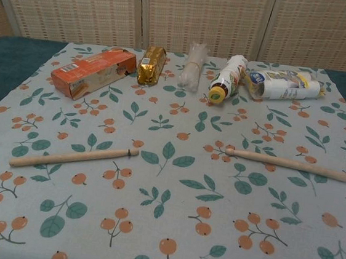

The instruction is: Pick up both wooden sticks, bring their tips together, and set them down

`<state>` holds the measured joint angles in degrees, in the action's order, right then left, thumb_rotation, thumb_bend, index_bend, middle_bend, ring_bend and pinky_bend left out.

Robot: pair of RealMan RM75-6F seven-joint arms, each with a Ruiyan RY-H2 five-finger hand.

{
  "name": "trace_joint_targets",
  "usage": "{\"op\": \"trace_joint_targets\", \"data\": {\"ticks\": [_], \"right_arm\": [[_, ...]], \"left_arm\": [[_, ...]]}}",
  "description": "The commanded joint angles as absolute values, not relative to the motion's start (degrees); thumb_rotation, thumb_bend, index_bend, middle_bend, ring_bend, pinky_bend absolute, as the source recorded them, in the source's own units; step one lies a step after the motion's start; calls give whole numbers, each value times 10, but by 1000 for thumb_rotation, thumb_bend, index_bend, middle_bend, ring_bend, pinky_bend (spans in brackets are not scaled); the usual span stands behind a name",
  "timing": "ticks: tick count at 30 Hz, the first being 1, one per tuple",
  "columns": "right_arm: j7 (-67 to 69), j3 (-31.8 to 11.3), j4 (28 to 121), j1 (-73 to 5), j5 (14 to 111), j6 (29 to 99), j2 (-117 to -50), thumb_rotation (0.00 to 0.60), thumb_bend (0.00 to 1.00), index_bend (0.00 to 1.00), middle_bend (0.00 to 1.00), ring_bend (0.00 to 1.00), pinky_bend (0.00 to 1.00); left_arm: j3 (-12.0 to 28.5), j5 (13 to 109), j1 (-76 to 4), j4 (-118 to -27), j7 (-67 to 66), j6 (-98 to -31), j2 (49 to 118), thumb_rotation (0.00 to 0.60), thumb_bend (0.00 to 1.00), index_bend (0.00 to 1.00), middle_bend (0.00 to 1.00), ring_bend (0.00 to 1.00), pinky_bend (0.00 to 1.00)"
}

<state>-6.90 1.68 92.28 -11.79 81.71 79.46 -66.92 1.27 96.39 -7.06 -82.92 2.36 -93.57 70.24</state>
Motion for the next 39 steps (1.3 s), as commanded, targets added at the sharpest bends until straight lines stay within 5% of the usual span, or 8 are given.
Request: {"op": "trace_joint_targets", "data": {"ticks": [1, 17, 21, 30, 39], "right_arm": [[-70, 15, 925, -118, 815, 788, -667, 600, 110, 4, 40, 0, 32], [-39, 0, 940, -97, 837, 813, -647, 600, 109, 4, 40, 0, 33], [-10, -5, 948, -82, 853, 846, -634, 600, 109, 5, 40, 0, 33], [16, -6, 944, -76, 867, 845, -624, 600, 110, 22, 40, 0, 34], [37, -11, 944, -75, 869, 837, -616, 600, 109, 54, 41, 0, 36]], "left_arm": [[12, 964, -71, -830, 23, -935, 702, 600, 378, 115, 178, 244, 473], [2, 976, -74, -835, -4, -923, 710, 600, 377, 115, 192, 406, 515], [3, 971, -81, -850, -59, -901, 729, 600, 377, 102, 192, 517, 599], [19, 949, -123, -921, -209, -820, 784, 600, 377, 152, 255, 981, 938], [26, 903, -151, -897, -286, -757, 870, 600, 373, 206, 324, 1000, 1000]]}}
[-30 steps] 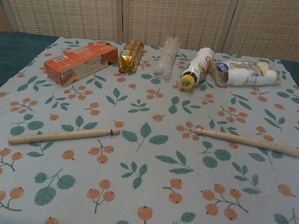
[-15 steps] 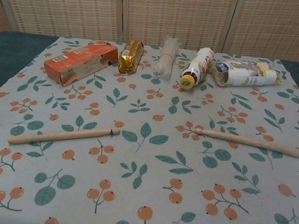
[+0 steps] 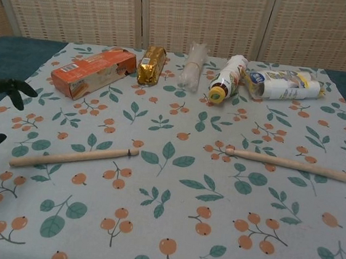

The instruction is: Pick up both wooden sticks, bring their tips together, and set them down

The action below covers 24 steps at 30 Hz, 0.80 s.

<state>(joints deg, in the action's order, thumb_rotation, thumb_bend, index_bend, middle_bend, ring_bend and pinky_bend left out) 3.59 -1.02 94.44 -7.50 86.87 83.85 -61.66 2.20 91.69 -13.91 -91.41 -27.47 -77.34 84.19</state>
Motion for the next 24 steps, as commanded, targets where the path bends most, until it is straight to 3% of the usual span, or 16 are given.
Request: {"op": "trace_joint_targets", "data": {"ticks": [1, 9, 24], "right_arm": [[37, -11, 944, -75, 868, 836, -616, 600, 110, 54, 41, 0, 37], [40, -15, 947, -77, 862, 822, -613, 600, 110, 54, 41, 0, 40], [52, -21, 952, -77, 858, 812, -607, 600, 110, 54, 41, 0, 44]], "left_arm": [[27, 903, -153, -889, -283, -757, 880, 600, 373, 213, 334, 1000, 1000], [30, 904, -167, -822, -272, -760, 946, 600, 374, 281, 410, 1000, 1000], [51, 871, -201, -703, -277, -733, 1033, 600, 373, 263, 317, 1000, 1000]]}}
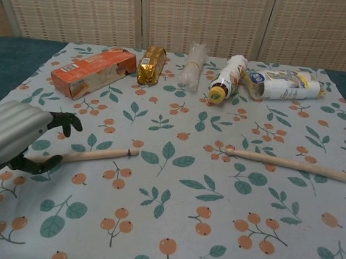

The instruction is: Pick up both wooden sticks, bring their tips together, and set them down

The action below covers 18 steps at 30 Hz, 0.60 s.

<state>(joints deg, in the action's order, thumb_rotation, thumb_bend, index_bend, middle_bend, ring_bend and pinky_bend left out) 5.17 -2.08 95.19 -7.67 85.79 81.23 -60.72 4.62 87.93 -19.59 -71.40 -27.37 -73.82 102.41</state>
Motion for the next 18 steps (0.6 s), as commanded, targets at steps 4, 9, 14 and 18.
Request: {"op": "trace_joint_targets", "data": {"ticks": [4, 9, 14, 18], "right_arm": [[55, -20, 954, -75, 861, 812, -605, 600, 110, 54, 41, 0, 46], [55, -22, 954, -76, 858, 808, -605, 600, 109, 54, 40, 0, 47], [53, -21, 956, -77, 858, 803, -605, 600, 109, 55, 40, 0, 50], [51, -22, 956, -77, 857, 799, -605, 600, 109, 56, 40, 0, 51]], "left_arm": [[54, 857, -205, -684, -277, -724, 1043, 600, 374, 236, 289, 1000, 1000], [54, 846, -207, -662, -271, -721, 1051, 600, 374, 203, 273, 1000, 1000], [51, 839, -206, -641, -258, -721, 1058, 600, 376, 201, 272, 1000, 1000], [47, 835, -204, -632, -247, -722, 1059, 600, 375, 201, 271, 1000, 1000]]}}
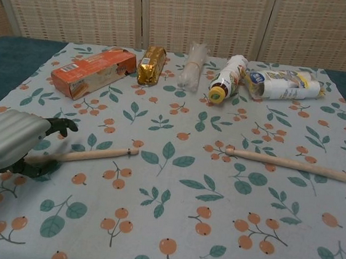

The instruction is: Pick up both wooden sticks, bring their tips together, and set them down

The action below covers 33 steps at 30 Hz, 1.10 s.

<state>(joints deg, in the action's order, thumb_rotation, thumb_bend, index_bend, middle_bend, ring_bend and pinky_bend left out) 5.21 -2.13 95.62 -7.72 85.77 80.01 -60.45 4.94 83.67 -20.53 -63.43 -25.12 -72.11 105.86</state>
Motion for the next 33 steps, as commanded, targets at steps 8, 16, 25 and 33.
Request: {"op": "trace_joint_targets", "data": {"ticks": [8, 16, 25, 33], "right_arm": [[49, -22, 959, -78, 855, 794, -604, 600, 110, 57, 40, 0, 52], [50, -23, 959, -78, 855, 792, -604, 600, 109, 57, 40, 0, 52], [49, -23, 960, -80, 854, 787, -603, 600, 110, 57, 40, 0, 53], [46, -24, 960, -80, 852, 786, -604, 600, 109, 58, 40, 0, 53]], "left_arm": [[41, 832, -200, -612, -232, -727, 1067, 600, 375, 222, 294, 1000, 1000], [33, 837, -206, -550, -204, -720, 1090, 600, 375, 358, 426, 1000, 1000], [26, 852, -205, -510, -178, -739, 1106, 600, 375, 467, 602, 1000, 1000], [20, 865, -203, -478, -154, -760, 1120, 600, 375, 579, 773, 1000, 1000]]}}
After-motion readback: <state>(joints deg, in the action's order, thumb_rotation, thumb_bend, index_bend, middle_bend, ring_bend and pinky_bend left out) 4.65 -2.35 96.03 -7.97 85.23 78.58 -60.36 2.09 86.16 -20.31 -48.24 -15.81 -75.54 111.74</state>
